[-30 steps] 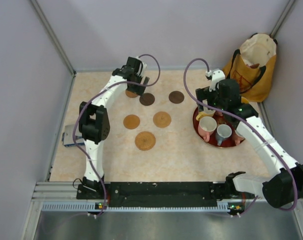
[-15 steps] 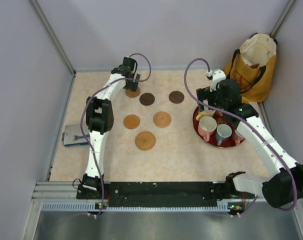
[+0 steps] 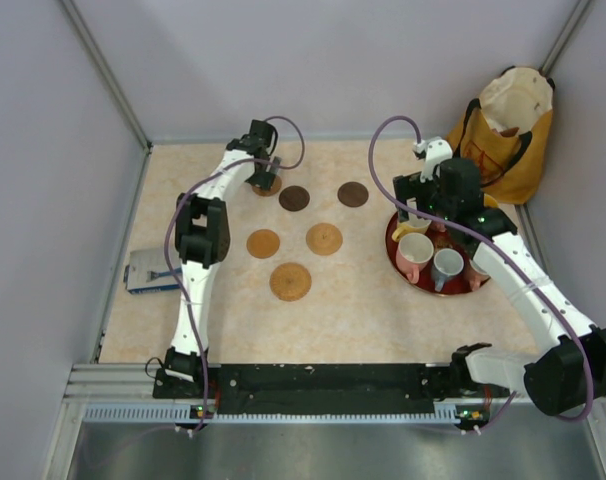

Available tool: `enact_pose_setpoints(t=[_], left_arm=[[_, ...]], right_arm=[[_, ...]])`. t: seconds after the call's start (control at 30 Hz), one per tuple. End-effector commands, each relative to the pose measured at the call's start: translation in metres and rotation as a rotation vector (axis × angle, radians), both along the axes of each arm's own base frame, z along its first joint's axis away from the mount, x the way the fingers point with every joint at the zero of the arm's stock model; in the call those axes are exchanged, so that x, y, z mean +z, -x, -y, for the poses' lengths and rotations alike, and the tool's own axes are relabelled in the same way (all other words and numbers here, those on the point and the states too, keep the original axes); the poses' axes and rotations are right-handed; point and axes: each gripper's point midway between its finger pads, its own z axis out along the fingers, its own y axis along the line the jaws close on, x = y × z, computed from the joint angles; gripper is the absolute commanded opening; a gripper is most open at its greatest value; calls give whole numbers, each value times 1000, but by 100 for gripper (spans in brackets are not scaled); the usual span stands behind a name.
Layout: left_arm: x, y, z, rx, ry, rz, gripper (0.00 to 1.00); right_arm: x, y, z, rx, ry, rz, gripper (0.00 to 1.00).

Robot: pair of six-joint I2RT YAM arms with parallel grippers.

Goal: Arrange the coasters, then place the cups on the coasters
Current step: Move the coaster to the center of the board.

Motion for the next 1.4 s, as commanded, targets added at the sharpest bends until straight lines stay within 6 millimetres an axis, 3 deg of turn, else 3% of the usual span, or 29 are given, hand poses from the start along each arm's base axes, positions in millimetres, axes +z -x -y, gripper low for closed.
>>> enact_pose_setpoints(t=[0.0,0.33,0.9,1.37], left_arm=[[2,10,-25,29,-53,-30,93],[-4,27,-66,95,-82,-60,93],[-3,50,-99,150,-98,-70,92],[0,52,-100,166,-85,-66,93]], right_arm=[[10,-4,1,1,-15,43,99],[11,-3,1,8,-22,45,99],[9,-2,-1,18,-29,38,99],[5,-3,-2,21,-26,28,99]])
